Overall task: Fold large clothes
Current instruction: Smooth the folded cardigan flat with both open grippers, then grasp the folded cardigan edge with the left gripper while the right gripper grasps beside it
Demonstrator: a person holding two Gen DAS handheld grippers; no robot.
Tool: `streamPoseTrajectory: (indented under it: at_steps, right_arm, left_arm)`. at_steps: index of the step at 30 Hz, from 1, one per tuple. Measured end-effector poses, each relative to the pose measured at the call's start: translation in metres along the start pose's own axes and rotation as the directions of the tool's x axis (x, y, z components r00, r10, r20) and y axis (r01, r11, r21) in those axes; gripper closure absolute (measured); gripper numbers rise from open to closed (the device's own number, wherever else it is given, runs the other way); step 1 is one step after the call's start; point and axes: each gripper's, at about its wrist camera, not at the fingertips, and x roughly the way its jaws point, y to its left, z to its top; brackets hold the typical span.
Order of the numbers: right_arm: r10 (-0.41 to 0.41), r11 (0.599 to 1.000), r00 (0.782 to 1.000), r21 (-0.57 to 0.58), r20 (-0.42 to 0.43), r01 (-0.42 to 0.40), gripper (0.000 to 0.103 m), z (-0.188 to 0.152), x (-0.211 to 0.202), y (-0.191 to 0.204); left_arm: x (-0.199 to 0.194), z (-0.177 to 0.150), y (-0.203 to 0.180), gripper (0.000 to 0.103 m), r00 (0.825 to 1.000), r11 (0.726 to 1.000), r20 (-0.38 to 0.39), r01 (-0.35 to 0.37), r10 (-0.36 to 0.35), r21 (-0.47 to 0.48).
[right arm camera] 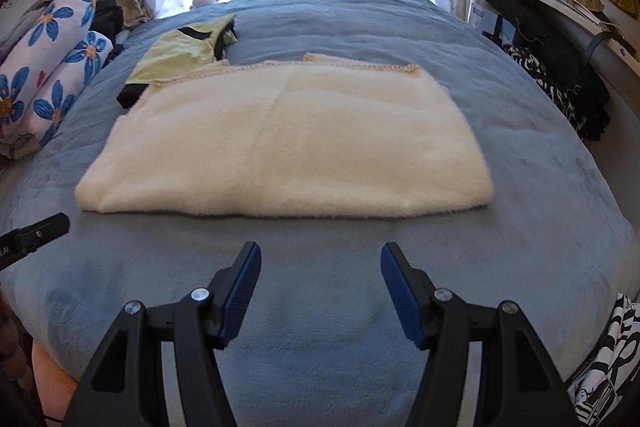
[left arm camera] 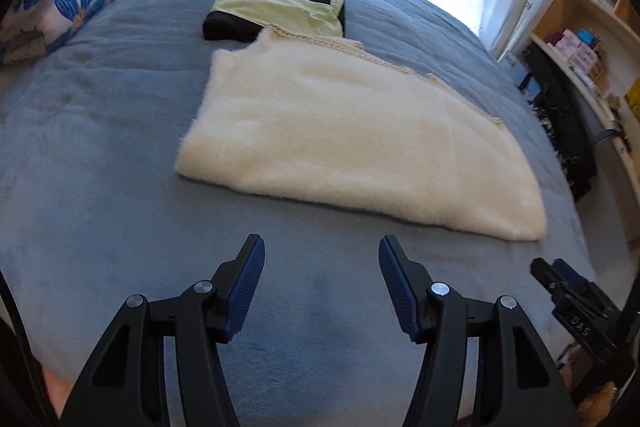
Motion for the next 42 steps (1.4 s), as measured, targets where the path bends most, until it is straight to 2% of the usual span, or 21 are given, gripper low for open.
streamPoseTrajectory:
  at_steps: [2, 5, 8, 11, 19, 26, 33, 34, 35, 36, 38, 40, 42]
  right_arm:
    - [0.012, 1.0, 1.0, -0.004, 0.018, -0.012, 0.041, 0.0, -0.003, 0.004]
    - [0.021, 1.0, 0.999, -0.008, 0.05, -0.021, 0.041, 0.002, -0.006, 0.009]
    - [0.027, 1.0, 0.998, -0.007, 0.049, -0.027, 0.041, 0.004, -0.002, 0.011]
    - [0.027, 1.0, 0.999, -0.006, 0.035, -0.027, 0.041, 0.005, 0.005, 0.014]
    - [0.03, 0.999, 1.0, 0.011, -0.002, -0.03, 0.041, 0.014, 0.033, 0.017]
    - [0.039, 0.999, 0.999, 0.022, -0.033, -0.039, 0.041, 0.024, 0.06, 0.022]
    - [0.049, 0.998, 0.999, 0.033, -0.022, -0.048, 0.041, 0.046, 0.082, 0.023]
    - [0.048, 0.998, 0.999, 0.031, -0.018, -0.047, 0.041, 0.05, 0.084, 0.023]
    - [0.046, 0.998, 0.999, 0.03, -0.01, -0.046, 0.041, 0.054, 0.086, 0.023]
    - [0.045, 0.999, 0.999, 0.03, -0.003, -0.045, 0.044, 0.061, 0.09, 0.023]
    - [0.054, 0.998, 0.999, 0.024, 0.005, -0.054, 0.052, 0.075, 0.099, 0.024]
    - [0.044, 0.999, 0.999, -0.003, 0.009, -0.044, 0.071, 0.09, 0.11, 0.029]
    - [0.04, 0.998, 0.999, -0.039, 0.011, -0.039, 0.085, 0.103, 0.122, 0.036]
  left_arm:
    - [0.003, -0.003, 0.004, 0.037, 0.998, 0.997, 0.003, 0.068, -0.068, -0.024]
    - [0.013, -0.005, 0.009, 0.036, 0.987, 0.985, 0.004, 0.159, -0.159, -0.061]
    - [0.029, -0.006, 0.01, 0.036, 0.975, 0.971, -0.007, 0.22, -0.221, -0.092]
    - [0.051, -0.006, 0.015, 0.036, 0.968, 0.962, -0.006, 0.248, -0.25, -0.118]
    - [0.105, 0.005, 0.04, 0.036, 0.959, 0.928, 0.03, 0.28, -0.281, -0.248]
    - [0.14, 0.03, 0.053, 0.036, 0.956, 0.905, 0.088, 0.295, -0.281, -0.307]
    - [0.168, 0.073, 0.062, 0.037, 0.957, 0.885, 0.161, 0.286, -0.242, -0.368]
    - [0.169, 0.077, 0.062, 0.038, 0.958, 0.883, 0.172, 0.281, -0.231, -0.377]
    - [0.169, 0.08, 0.063, 0.045, 0.96, 0.883, 0.182, 0.27, -0.214, -0.384]
    - [0.166, 0.082, 0.063, 0.05, 0.962, 0.884, 0.192, 0.258, -0.196, -0.389]
    - [0.16, 0.08, 0.06, 0.07, 0.965, 0.899, 0.216, 0.225, -0.151, -0.376]
    - [0.151, 0.079, 0.058, 0.078, 0.961, 0.913, 0.238, 0.218, -0.139, -0.346]
    - [0.138, 0.08, 0.045, 0.081, 0.959, 0.938, 0.264, 0.18, -0.101, -0.295]
